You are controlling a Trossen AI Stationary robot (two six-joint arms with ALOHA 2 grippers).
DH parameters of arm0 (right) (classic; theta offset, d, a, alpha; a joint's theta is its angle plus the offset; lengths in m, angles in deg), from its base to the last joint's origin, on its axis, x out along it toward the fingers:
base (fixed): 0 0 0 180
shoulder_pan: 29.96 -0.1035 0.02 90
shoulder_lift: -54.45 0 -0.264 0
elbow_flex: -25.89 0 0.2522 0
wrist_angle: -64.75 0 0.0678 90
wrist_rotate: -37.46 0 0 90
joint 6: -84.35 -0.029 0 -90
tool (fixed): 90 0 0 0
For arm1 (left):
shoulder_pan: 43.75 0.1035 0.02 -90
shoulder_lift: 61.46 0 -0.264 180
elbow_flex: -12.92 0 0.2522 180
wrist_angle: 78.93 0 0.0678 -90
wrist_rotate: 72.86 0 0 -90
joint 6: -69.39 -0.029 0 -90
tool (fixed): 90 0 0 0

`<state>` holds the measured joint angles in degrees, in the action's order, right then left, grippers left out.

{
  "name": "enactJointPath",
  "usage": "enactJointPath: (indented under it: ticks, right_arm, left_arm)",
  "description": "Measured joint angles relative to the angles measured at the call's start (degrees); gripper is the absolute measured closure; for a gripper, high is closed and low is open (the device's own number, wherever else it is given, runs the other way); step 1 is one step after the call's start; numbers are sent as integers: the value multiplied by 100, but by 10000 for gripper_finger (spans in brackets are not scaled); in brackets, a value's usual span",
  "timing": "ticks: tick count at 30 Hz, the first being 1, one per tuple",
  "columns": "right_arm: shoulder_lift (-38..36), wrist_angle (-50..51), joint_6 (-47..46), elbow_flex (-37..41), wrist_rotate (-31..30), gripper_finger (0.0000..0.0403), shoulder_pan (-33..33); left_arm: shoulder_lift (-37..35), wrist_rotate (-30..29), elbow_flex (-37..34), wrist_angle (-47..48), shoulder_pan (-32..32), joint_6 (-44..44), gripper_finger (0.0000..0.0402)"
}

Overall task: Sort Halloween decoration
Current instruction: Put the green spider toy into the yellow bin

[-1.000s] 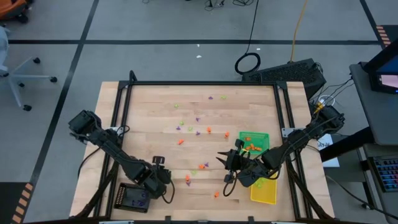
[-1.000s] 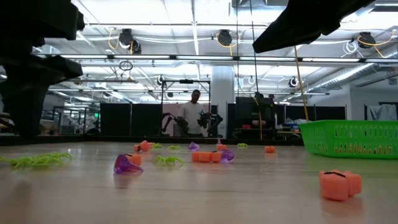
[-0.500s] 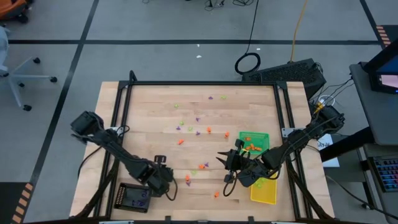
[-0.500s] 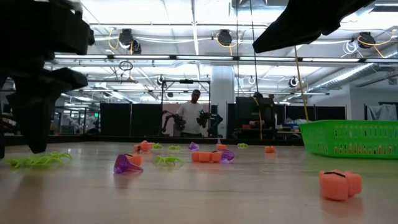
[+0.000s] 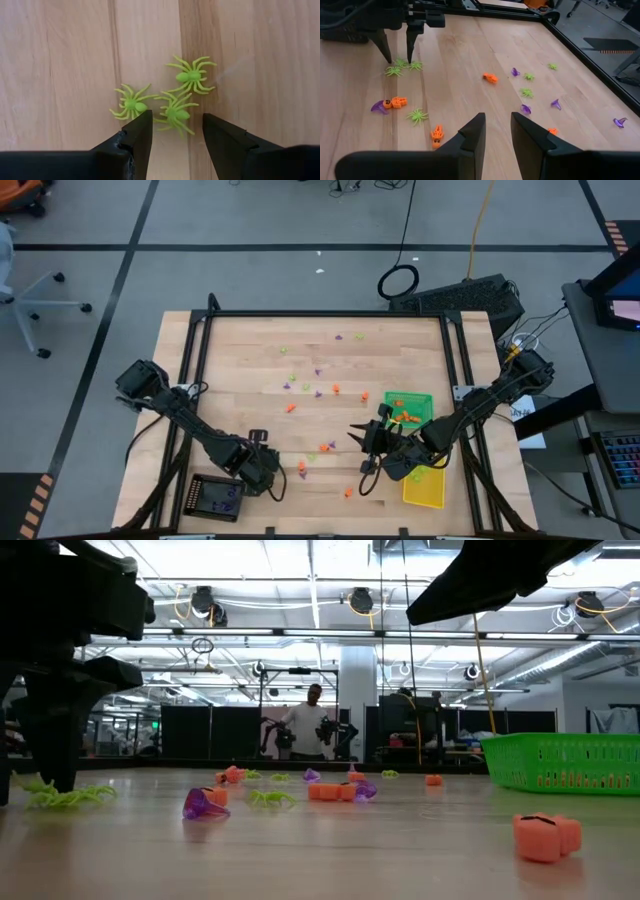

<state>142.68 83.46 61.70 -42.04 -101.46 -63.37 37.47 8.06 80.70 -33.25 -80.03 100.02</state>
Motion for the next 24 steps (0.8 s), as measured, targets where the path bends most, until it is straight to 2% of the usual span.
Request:
enactJointPath:
  ticks: [24]
  right_arm:
    - [0,0,21,0,164,325,1]
  left_arm:
    - [7,13,0,25,31,-391,347]
